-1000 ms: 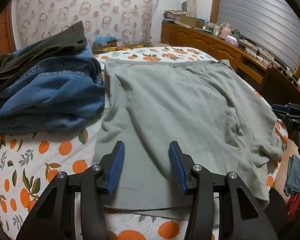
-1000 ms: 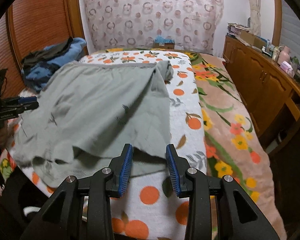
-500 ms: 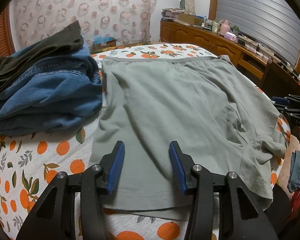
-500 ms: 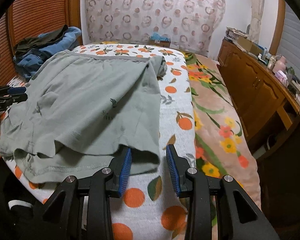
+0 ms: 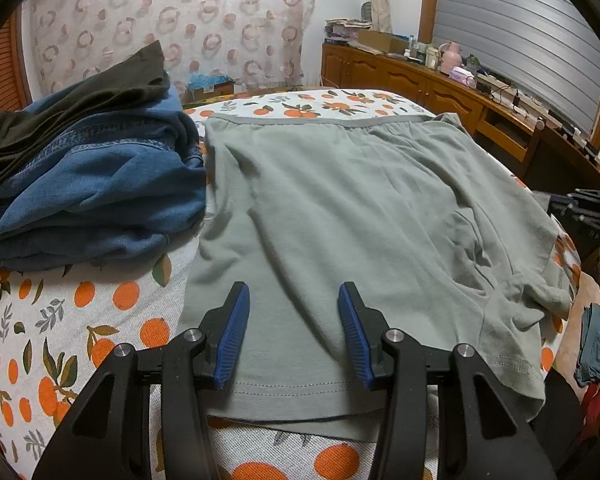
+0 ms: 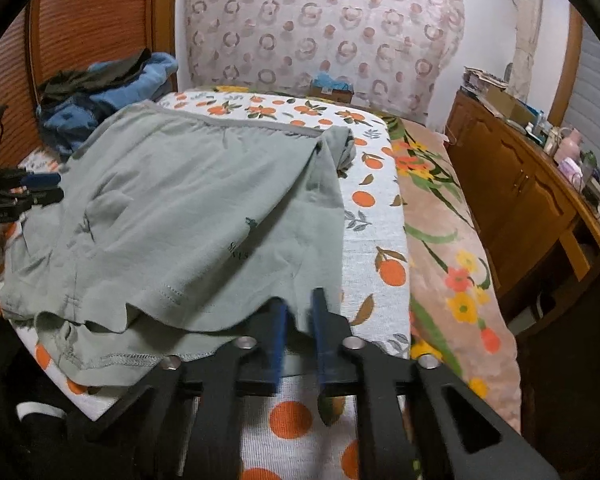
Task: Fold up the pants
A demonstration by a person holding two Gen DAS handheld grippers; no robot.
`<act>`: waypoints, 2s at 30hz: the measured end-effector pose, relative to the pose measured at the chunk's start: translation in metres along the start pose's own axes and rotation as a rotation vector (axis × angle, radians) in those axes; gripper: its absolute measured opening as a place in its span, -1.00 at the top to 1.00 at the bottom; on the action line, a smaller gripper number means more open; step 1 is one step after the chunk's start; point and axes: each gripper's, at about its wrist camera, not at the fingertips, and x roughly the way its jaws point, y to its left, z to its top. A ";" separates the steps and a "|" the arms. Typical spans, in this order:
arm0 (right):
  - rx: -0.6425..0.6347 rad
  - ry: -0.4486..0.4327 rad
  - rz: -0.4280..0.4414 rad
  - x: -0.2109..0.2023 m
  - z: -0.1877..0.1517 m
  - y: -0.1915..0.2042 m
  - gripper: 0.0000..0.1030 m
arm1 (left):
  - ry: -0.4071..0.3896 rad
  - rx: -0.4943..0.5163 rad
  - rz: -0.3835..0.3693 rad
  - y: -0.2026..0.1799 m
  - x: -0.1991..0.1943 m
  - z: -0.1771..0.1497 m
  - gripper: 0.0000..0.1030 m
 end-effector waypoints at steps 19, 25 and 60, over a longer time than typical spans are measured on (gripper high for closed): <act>0.214 -0.002 -0.037 -0.044 -0.054 -0.037 0.95 | -0.010 -0.015 -0.013 0.005 -0.003 -0.001 0.08; 0.227 -0.005 -0.040 -0.060 -0.049 -0.051 0.66 | -0.013 -0.018 -0.014 0.006 -0.003 -0.002 0.08; 0.483 0.195 0.234 0.132 0.125 -0.109 0.28 | -0.006 0.003 -0.005 0.002 -0.001 -0.004 0.08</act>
